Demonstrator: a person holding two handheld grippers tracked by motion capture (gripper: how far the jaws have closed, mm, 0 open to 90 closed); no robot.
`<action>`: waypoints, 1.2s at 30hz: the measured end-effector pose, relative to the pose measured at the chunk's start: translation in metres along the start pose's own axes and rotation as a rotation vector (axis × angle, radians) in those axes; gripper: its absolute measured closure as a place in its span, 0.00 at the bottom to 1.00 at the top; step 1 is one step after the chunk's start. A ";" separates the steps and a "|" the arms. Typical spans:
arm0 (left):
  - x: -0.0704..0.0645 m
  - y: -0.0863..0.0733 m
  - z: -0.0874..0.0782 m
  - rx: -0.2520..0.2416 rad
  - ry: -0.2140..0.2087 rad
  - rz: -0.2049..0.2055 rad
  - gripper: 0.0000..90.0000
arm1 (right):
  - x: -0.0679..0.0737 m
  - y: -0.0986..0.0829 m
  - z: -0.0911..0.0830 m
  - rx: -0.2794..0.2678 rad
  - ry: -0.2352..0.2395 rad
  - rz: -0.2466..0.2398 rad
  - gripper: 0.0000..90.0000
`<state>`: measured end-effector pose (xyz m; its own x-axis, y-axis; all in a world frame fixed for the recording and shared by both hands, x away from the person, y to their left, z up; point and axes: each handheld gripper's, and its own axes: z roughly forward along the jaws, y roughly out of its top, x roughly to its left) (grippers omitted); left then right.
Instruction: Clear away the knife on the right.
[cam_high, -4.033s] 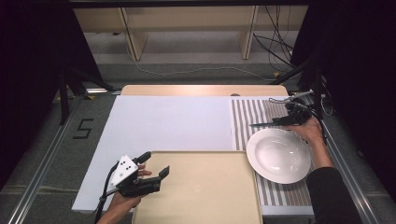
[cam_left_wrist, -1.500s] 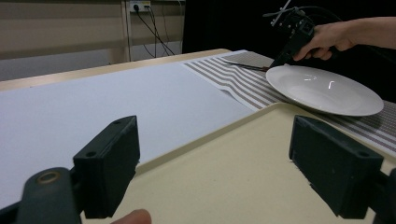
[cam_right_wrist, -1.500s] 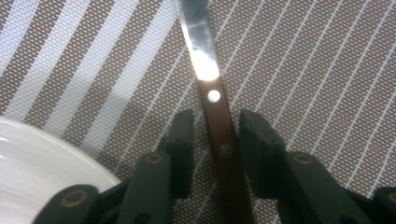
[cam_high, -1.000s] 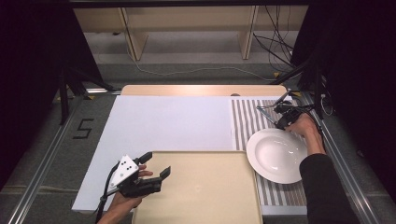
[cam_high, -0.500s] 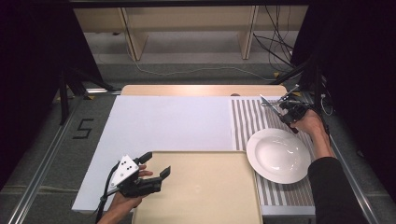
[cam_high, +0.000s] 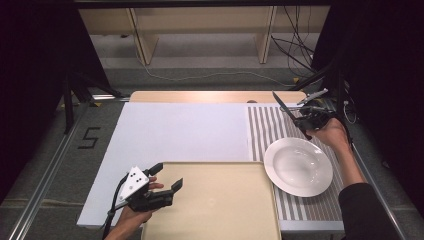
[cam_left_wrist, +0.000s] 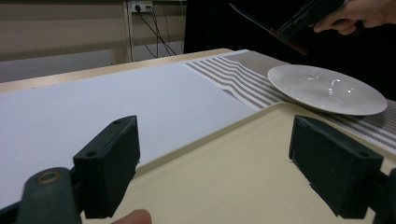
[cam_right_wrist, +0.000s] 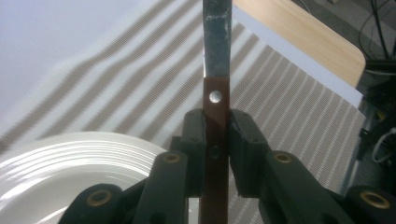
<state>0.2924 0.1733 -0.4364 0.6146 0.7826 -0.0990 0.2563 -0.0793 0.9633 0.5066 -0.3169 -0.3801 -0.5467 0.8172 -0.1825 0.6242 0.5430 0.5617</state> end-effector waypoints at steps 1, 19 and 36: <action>0.000 0.000 0.000 0.001 0.001 -0.002 0.18 | 0.003 0.000 -0.002 -0.014 0.014 0.002 0.86; 0.000 0.002 -0.002 -0.011 0.004 0.008 0.18 | 0.065 -0.018 -0.035 -0.159 0.059 -0.061 0.86; 0.001 0.002 -0.003 -0.015 0.001 0.008 0.18 | 0.109 -0.042 -0.042 -0.166 0.125 -0.094 0.86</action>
<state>0.2911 0.1753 -0.4338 0.6154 0.7829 -0.0913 0.2407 -0.0763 0.9676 0.3972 -0.2588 -0.3893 -0.6698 0.7284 -0.1443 0.4727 0.5681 0.6737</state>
